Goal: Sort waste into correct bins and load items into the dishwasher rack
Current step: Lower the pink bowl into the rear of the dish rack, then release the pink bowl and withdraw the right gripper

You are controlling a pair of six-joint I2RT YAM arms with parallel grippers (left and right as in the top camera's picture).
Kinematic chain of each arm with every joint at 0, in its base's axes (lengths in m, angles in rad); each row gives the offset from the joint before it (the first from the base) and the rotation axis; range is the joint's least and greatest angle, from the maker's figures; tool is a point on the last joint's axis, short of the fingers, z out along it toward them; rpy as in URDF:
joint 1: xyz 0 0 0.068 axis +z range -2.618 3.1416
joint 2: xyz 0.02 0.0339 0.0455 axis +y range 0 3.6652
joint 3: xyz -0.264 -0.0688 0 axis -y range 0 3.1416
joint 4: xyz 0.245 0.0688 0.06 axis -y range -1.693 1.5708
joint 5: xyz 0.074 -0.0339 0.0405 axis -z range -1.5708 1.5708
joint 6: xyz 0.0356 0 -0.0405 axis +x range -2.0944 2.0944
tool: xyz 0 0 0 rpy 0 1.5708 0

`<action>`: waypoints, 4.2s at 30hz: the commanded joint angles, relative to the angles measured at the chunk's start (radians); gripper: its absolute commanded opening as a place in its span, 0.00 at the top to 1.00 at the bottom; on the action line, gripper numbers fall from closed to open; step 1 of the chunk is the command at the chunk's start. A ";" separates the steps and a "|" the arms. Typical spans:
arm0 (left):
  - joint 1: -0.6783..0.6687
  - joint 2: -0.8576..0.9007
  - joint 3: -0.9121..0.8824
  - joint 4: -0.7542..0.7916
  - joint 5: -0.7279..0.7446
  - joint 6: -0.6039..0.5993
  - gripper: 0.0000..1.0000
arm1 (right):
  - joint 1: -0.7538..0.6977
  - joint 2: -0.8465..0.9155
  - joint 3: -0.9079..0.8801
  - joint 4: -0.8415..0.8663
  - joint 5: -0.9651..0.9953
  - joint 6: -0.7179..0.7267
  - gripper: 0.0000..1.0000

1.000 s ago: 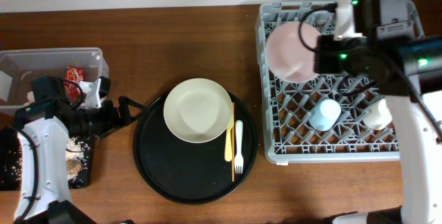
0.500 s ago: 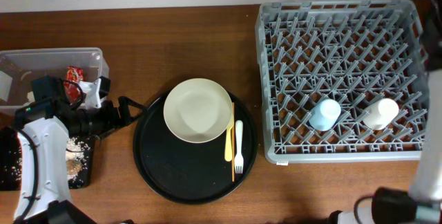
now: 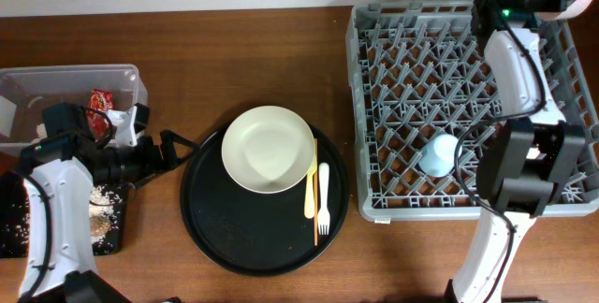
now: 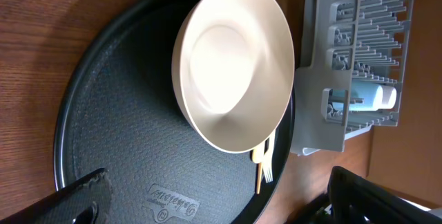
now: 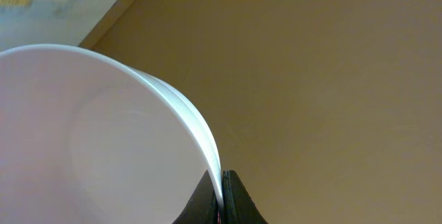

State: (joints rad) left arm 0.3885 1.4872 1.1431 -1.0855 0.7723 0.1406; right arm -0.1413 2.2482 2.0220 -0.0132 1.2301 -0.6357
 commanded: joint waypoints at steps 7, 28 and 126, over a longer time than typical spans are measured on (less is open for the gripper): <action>0.005 0.003 0.013 -0.001 0.004 0.003 0.00 | -0.086 0.045 -0.149 0.004 -0.073 -0.034 0.96; 0.005 0.003 0.013 -0.001 0.004 0.003 0.01 | 0.036 0.047 -0.274 0.122 -0.063 -0.017 0.94; 0.005 0.003 0.013 0.000 0.004 0.003 0.01 | -0.156 -0.193 -0.220 -0.674 -1.178 0.412 0.77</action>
State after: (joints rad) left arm 0.3885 1.4872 1.1439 -1.0855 0.7700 0.1406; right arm -0.3267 2.0430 1.8015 -0.6395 0.1223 -0.2356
